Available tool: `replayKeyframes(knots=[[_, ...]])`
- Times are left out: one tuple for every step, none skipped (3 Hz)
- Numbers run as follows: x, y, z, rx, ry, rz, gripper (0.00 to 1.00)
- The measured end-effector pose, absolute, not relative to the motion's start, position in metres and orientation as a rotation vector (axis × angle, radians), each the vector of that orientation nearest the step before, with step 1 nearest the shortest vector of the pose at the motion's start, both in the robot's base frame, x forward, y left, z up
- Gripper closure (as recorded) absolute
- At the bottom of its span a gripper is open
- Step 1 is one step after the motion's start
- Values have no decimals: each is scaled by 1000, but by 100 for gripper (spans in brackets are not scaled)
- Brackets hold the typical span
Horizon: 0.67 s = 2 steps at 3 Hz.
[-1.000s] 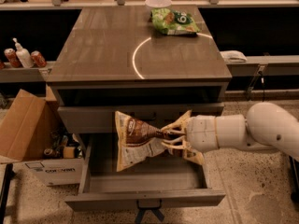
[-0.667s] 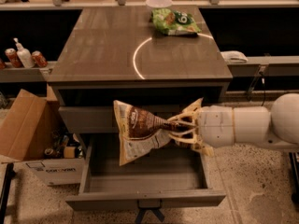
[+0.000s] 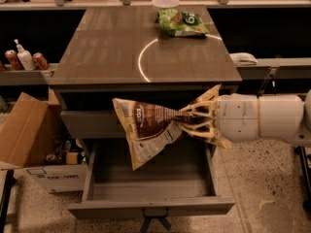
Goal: Pick brown chip bag from middle drawer and place on counter
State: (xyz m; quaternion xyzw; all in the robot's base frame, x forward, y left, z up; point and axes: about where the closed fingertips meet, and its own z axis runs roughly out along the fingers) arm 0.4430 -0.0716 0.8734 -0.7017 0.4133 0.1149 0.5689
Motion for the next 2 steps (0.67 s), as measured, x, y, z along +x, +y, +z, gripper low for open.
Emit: replayKeyframes(knots=[[463,-76,900,-1631,941,210,100],[496,-89,930,-1578,937,151,100]])
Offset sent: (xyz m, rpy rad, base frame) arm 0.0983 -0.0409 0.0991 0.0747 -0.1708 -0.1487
